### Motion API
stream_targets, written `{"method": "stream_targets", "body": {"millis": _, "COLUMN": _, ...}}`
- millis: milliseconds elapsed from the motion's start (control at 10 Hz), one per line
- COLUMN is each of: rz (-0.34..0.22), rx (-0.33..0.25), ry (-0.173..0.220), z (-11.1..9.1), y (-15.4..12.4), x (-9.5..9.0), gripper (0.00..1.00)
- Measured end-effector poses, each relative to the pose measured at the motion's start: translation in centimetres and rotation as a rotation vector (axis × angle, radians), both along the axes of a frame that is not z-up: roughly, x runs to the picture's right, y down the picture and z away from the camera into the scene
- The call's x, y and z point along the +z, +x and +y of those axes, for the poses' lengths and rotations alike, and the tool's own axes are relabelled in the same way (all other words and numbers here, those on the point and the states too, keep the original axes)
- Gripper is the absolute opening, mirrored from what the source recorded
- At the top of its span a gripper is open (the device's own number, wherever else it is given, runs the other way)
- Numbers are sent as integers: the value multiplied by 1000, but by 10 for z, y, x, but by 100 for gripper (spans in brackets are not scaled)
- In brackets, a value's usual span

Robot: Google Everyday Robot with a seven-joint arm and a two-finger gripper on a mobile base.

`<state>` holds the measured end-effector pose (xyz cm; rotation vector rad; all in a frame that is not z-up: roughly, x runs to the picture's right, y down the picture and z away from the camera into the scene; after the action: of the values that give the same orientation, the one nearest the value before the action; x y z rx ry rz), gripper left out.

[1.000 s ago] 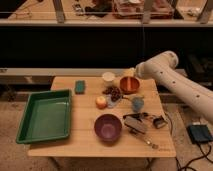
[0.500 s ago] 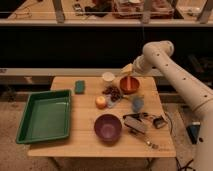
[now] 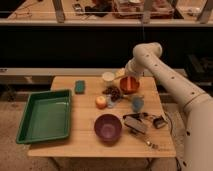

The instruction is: Place grapes in purple bowl

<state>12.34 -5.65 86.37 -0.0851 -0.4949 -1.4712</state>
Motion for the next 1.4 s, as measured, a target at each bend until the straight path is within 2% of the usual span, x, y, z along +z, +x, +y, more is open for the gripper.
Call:
{"method": "stream_targets", "body": {"millis": 200, "rz": -34, "rx": 6, "ry": 9, "z": 22, "y": -28, "x": 15, "gripper": 80}}
{"method": "stream_targets", "body": {"millis": 300, "rz": -44, "rx": 0, "ry": 6, "z": 39, "y": -41, "x": 26, "gripper": 80}}
{"method": "stream_targets", "body": {"millis": 400, "rz": -50, "rx": -4, "ry": -2, "z": 48, "y": -46, "x": 32, "gripper": 80}}
{"method": "stream_targets", "body": {"millis": 700, "rz": -28, "rx": -12, "ry": -43, "z": 76, "y": -48, "x": 49, "gripper": 80}}
{"method": "stream_targets", "body": {"millis": 900, "rz": -8, "rx": 13, "ry": -58, "z": 89, "y": -41, "x": 56, "gripper": 80}}
{"method": "stream_targets", "body": {"millis": 1200, "rz": 25, "rx": 56, "ry": -46, "z": 93, "y": -19, "x": 66, "gripper": 80}}
{"method": "stream_targets", "body": {"millis": 1400, "rz": 23, "rx": 47, "ry": -6, "z": 88, "y": -18, "x": 77, "gripper": 80}}
